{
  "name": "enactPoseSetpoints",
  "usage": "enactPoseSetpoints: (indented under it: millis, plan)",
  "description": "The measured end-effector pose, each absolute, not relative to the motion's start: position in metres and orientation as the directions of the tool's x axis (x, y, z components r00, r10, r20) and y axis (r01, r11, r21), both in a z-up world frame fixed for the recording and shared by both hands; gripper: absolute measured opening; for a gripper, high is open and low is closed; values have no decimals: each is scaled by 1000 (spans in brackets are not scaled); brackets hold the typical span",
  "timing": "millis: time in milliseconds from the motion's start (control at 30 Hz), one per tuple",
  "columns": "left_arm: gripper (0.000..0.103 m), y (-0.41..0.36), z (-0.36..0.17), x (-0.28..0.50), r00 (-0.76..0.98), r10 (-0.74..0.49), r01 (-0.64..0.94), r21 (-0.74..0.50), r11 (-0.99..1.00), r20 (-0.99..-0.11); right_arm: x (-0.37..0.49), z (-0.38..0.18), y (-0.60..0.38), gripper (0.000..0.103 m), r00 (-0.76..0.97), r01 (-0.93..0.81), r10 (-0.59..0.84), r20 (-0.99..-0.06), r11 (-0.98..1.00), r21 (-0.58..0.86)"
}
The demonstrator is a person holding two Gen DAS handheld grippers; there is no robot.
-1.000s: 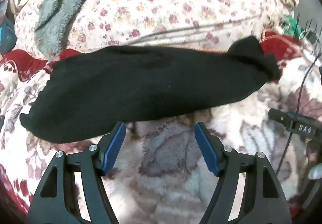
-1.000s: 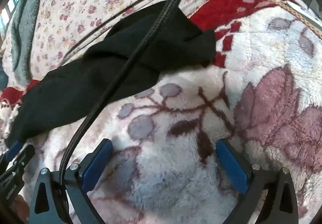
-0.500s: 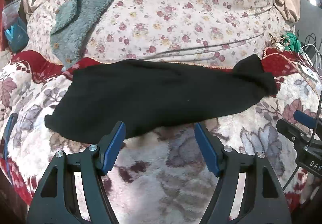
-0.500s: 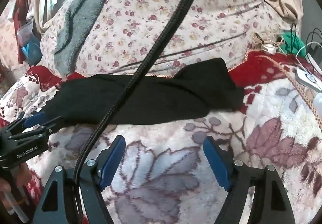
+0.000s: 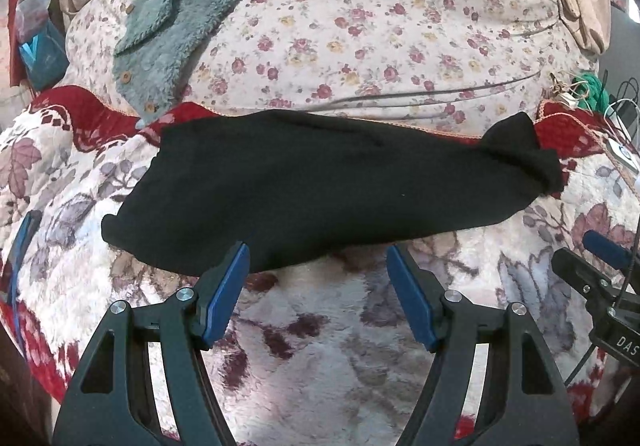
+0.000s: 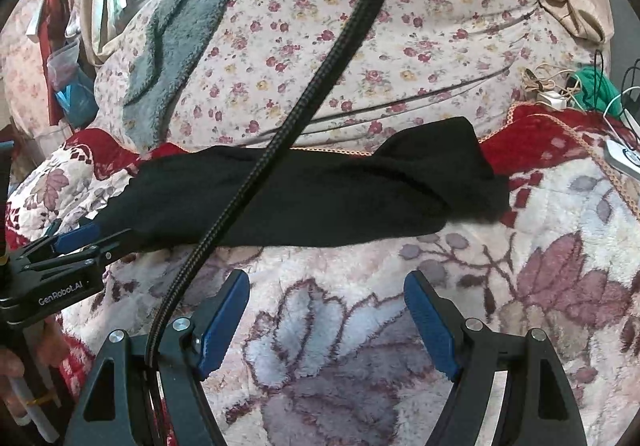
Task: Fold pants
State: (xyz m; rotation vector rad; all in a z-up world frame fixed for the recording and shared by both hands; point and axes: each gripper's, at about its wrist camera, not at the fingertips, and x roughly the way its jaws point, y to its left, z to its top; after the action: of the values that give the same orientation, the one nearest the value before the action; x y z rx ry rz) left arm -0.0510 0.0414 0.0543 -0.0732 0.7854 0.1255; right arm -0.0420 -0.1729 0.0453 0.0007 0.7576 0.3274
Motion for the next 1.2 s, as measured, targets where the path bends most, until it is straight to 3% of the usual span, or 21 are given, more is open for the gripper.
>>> enactPoseSetpoints:
  millis: [700,900,1200]
  plan:
    - [72,55,48,-44,680,99,-169,-23,985,-726,-30,32,-170,79,642,-279,277,-715,953,118]
    - [72,90,44,-50,637,70,-219,-94,971,-767,-25,30,-176,79,640,-274,273,-718,954,118]
    - [72,157,21,-62,592,-32,-363,-301,882,-806,1,15,-212,79,613,-195,304,-730,953,233]
